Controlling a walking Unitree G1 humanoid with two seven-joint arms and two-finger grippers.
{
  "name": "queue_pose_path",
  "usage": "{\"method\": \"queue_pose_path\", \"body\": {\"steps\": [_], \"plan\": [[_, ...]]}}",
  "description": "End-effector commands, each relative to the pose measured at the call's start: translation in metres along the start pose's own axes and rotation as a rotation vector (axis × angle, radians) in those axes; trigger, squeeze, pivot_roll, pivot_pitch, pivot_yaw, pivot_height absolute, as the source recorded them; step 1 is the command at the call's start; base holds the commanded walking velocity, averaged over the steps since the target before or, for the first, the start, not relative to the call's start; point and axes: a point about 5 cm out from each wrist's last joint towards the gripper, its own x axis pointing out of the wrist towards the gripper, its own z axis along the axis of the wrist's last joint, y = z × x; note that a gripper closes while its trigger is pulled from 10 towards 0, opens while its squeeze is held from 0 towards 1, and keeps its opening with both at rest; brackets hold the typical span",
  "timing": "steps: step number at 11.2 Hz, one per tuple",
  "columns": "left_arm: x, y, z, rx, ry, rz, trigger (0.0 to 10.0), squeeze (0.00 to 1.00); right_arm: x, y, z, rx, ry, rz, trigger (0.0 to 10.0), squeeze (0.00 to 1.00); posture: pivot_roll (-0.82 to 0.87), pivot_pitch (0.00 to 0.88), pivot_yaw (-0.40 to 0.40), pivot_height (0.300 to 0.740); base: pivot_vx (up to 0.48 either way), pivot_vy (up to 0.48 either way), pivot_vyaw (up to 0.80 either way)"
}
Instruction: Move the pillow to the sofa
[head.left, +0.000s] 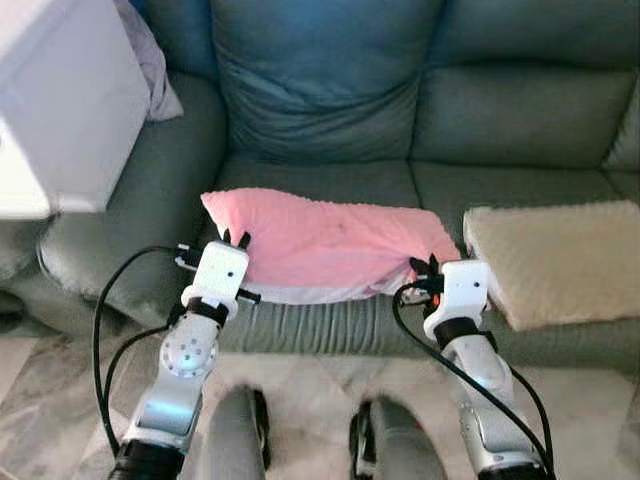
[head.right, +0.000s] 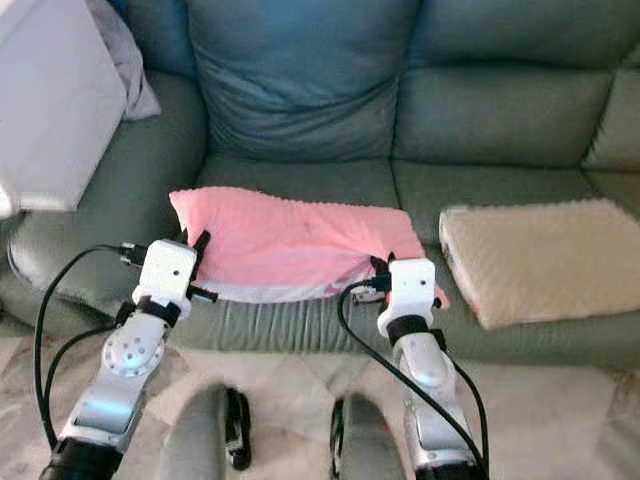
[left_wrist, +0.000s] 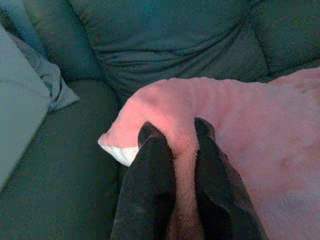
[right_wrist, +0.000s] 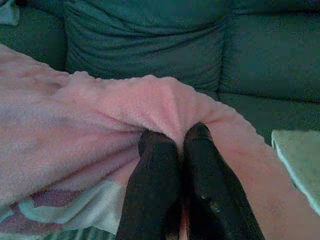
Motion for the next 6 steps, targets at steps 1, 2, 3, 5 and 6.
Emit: {"method": "queue_pose_path", "body": {"steps": [1, 2, 3, 5, 6], "plan": [[-0.002, 0.0018, -0.0042, 0.015, 0.013, 0.015, 10.0, 0.0, -0.0017, -0.0043, 0.0015, 0.0, -0.011, -0.012, 10.0, 0.0, -0.05, 0.204, 0.009, 0.618, 0.0, 0.0, 0.0], [-0.0021, 0.0024, -0.0054, 0.015, 0.017, 0.023, 10.0, 0.0, -0.0015, -0.0046, 0.0017, 0.0, -0.013, -0.011, 10.0, 0.0, -0.04, 0.207, 0.007, 0.618, 0.0, 0.0, 0.0], [-0.0031, 0.0023, -0.0062, 0.018, 0.017, 0.017, 10.0, 0.0, -0.0008, -0.0053, 0.001, -0.002, -0.012, -0.01, 10.0, 0.0, -0.04, 0.208, 0.006, 0.618, 0.0, 0.0, 0.0], [-0.0022, 0.0022, -0.003, 0.014, -0.001, 0.006, 10.0, 0.0, 0.0015, -0.008, 0.0017, -0.008, -0.014, -0.014, 10.0, 0.0, -0.04, 0.205, 0.007, 0.618, 0.0, 0.0, 0.0], [-0.0003, 0.0041, -0.0005, 0.02, -0.017, 0.013, 10.0, 0.0, 0.0027, -0.0096, 0.0022, -0.011, -0.017, -0.016, 10.0, 0.0, -0.04, 0.201, 0.005, 0.618, 0.0, 0.0, 0.0]]}}
